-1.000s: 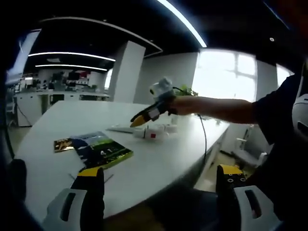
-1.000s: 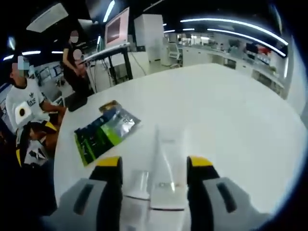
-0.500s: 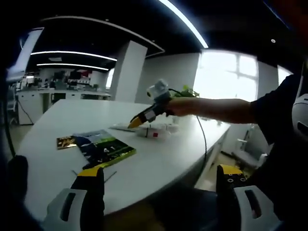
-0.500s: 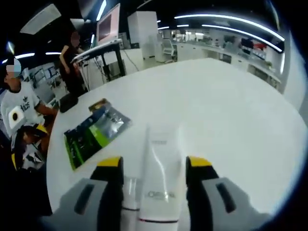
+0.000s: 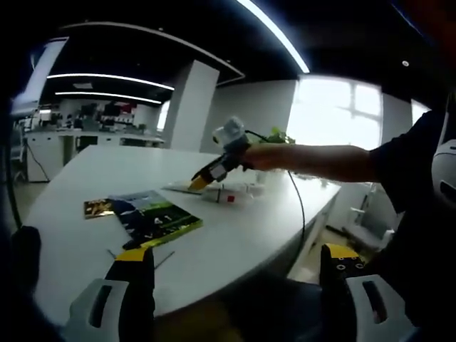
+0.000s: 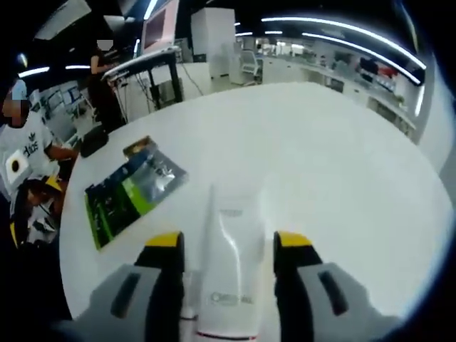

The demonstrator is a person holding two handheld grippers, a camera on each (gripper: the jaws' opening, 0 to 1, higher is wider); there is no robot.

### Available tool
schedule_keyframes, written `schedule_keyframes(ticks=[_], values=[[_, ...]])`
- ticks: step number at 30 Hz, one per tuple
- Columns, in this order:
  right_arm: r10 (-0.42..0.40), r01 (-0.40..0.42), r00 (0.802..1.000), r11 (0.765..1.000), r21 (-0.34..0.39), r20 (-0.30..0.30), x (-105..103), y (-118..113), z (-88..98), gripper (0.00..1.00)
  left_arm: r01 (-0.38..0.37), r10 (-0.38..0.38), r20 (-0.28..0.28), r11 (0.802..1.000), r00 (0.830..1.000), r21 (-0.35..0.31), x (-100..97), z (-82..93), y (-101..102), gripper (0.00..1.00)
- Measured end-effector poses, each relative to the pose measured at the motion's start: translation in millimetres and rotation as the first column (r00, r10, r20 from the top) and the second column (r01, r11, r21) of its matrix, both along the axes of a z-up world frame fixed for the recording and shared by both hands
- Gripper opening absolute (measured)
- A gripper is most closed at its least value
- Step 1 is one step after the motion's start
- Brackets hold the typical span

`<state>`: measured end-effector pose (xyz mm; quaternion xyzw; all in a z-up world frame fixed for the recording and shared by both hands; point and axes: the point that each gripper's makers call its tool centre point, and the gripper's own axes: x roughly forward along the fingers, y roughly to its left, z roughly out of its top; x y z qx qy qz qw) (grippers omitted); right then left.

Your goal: Arrange the skincare products in the storage area until every visible bottle or jar stands upright without overlapping.

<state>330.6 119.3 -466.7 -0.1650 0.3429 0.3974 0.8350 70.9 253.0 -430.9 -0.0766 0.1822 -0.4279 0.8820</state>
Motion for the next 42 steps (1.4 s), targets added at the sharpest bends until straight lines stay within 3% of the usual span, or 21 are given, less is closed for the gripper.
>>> schedule_keyframes(ticks=[11,15,23,27,42], values=[[0.011,-0.011,1.0,0.997,-0.073,0.006,12.1,5.8,-9.7,0.46,-0.014,0.014,-0.01,1.0,1.0,-0.011,0.0,-3.2,10.8,0.99],[0.019,-0.019,1.0,0.998,-0.065,-0.008,5.2,12.6,-10.5,0.43,-0.015,0.015,-0.015,1.0,1.0,-0.017,1.1,-4.7,13.0,0.99],[0.018,-0.019,1.0,0.998,-0.064,-0.013,11.5,9.1,-9.5,0.36,-0.018,0.018,-0.018,1.0,1.0,-0.022,3.2,-5.8,15.6,0.98],[0.018,-0.018,1.0,0.999,-0.051,-0.008,-0.4,11.6,-9.4,0.36,-0.016,0.016,-0.021,1.0,1.0,-0.022,4.0,-6.9,15.2,0.98],[0.027,-0.032,0.994,0.998,0.046,0.106,-15.7,19.9,14.3,0.35,-0.006,0.006,-0.023,1.0,1.0,-0.006,4.2,-6.8,10.0,0.98]])
